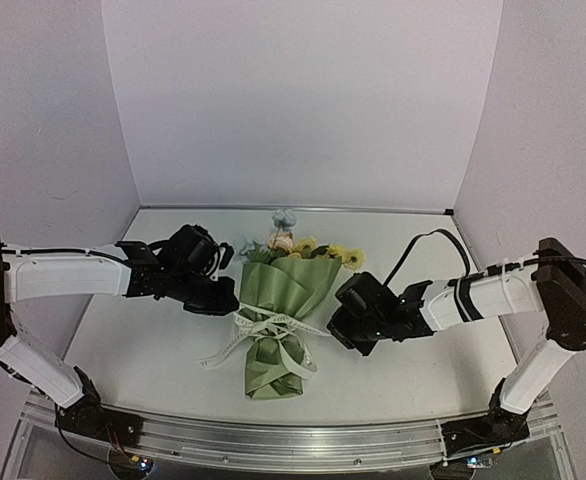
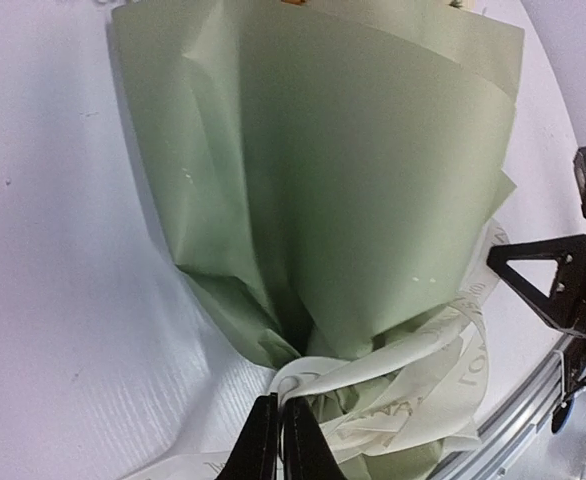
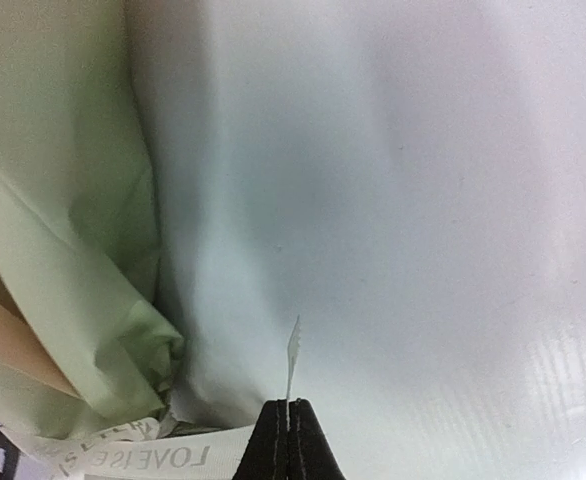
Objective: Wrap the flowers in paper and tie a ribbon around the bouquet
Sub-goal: Cross the half-tied ribbon over the folded bouquet.
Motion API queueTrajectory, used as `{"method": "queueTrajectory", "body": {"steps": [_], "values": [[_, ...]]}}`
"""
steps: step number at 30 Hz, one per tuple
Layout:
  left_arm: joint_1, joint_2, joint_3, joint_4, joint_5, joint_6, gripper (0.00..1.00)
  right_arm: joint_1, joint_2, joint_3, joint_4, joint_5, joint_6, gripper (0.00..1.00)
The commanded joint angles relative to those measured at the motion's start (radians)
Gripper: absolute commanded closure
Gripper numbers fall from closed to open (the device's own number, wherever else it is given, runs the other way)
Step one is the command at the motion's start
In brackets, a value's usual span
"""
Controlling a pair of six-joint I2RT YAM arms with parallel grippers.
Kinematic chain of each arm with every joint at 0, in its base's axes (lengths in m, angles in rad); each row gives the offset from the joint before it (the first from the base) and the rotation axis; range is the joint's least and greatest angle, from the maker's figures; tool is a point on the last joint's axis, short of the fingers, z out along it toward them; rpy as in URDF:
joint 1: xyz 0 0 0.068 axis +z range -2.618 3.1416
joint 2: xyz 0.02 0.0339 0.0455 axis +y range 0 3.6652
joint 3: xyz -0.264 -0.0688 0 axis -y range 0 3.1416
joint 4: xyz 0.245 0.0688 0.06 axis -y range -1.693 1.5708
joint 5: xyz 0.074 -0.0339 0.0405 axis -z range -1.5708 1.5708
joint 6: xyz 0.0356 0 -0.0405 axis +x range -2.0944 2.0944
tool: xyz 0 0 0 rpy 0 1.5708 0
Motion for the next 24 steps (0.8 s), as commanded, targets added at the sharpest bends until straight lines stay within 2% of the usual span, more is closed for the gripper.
{"method": "queueTrajectory", "body": {"steps": [1, 10, 14, 18, 24], "values": [[0.029, 0.016, -0.004, -0.013, -0.117, -0.029, 0.93, -0.003, -0.035, -0.015, -0.159, 0.077, -0.065, 1.00], [0.029, 0.055, -0.030, 0.074, -0.060, -0.071, 0.88, -0.003, -0.058, -0.040, -0.182, 0.086, -0.097, 1.00], [0.024, -0.013, -0.057, 0.119, 0.030, -0.061, 0.76, -0.004, -0.048, -0.022, -0.184, 0.081, -0.109, 1.00], [-0.016, -0.032, -0.045, 0.087, 0.033, -0.048, 0.69, -0.003, -0.039, -0.005, -0.184, 0.080, -0.113, 1.00], [-0.062, 0.033, 0.000, 0.058, 0.000, -0.067, 0.61, -0.003, -0.029, 0.026, -0.184, 0.073, -0.126, 1.00]]}}
